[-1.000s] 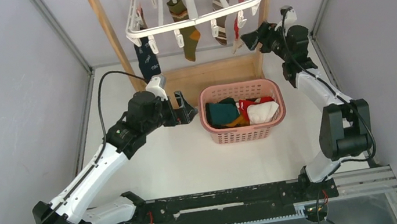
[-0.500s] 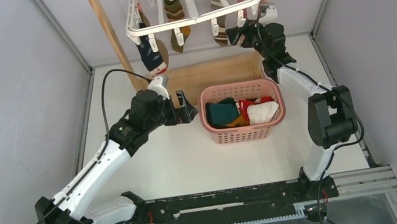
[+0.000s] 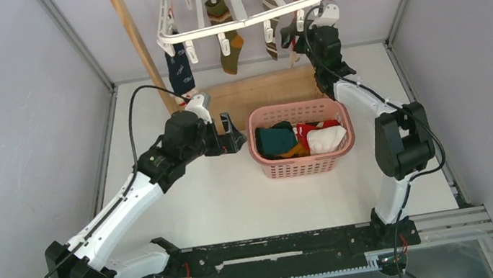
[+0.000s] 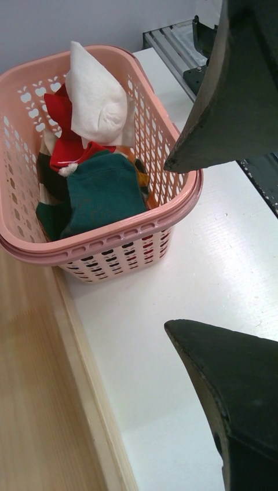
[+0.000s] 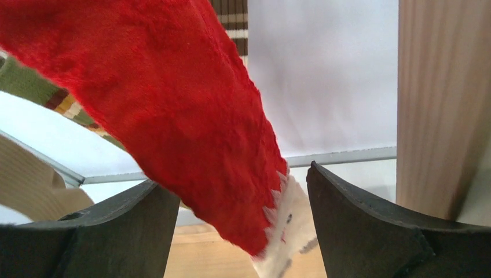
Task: Remove the socks clipped to the hanger
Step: Adjust the hanger on the clothesline.
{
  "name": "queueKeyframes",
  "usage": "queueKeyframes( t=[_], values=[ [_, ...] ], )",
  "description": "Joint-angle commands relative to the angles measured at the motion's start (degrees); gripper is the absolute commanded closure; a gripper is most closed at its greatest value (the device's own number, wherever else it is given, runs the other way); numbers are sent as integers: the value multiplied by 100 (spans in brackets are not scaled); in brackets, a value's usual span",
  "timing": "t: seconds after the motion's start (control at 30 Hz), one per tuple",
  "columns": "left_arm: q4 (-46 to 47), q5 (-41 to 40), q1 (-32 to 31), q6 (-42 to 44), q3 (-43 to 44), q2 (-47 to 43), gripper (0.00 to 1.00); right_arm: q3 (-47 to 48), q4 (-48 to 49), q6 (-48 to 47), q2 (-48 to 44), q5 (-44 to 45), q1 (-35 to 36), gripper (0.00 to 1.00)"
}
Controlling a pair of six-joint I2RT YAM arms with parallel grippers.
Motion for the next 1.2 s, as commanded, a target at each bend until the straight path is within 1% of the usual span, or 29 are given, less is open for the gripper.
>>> queueKeyframes(
  t=[0.0, 0.13, 0.17, 0.23, 0.37, 0.4, 0.47, 0.53, 0.57, 0.87, 1.17],
  values=[
    [115, 11, -25, 126, 380, -15, 0, 505, 45, -210, 252, 318, -11, 14],
    [112, 37, -28, 135, 384, -9, 0, 747, -97, -191, 453, 432, 44, 13],
    [118, 42, -32, 135, 380, -7, 0, 770, -136, -181, 465, 495, 57, 17],
    [114, 47, -29, 140, 380, -7, 0, 770, -204, -158, 444, 632, 44, 28],
    [118, 53, -33, 138, 363, -28, 0, 486, 11, -239, 231, 722, 44, 53],
    [116, 59, -32, 135, 366, -32, 0, 420, 61, -256, 170, 741, 37, 57],
    [116, 67, -33, 129, 349, -45, 0, 340, 104, -263, 70, 714, 31, 75],
    [115, 79, -30, 126, 341, -71, 0, 255, 140, -272, -36, 698, 26, 88],
    [115, 85, -29, 123, 332, -83, 0, 205, 162, -272, -87, 659, 25, 90],
    [116, 27, -28, 87, 258, -232, 0, -484, 377, -271, -635, 161, 35, 92],
    [53, -81, -32, 39, 252, -493, 0, -1192, 387, -366, -1453, -40, 53, 94]
  ],
)
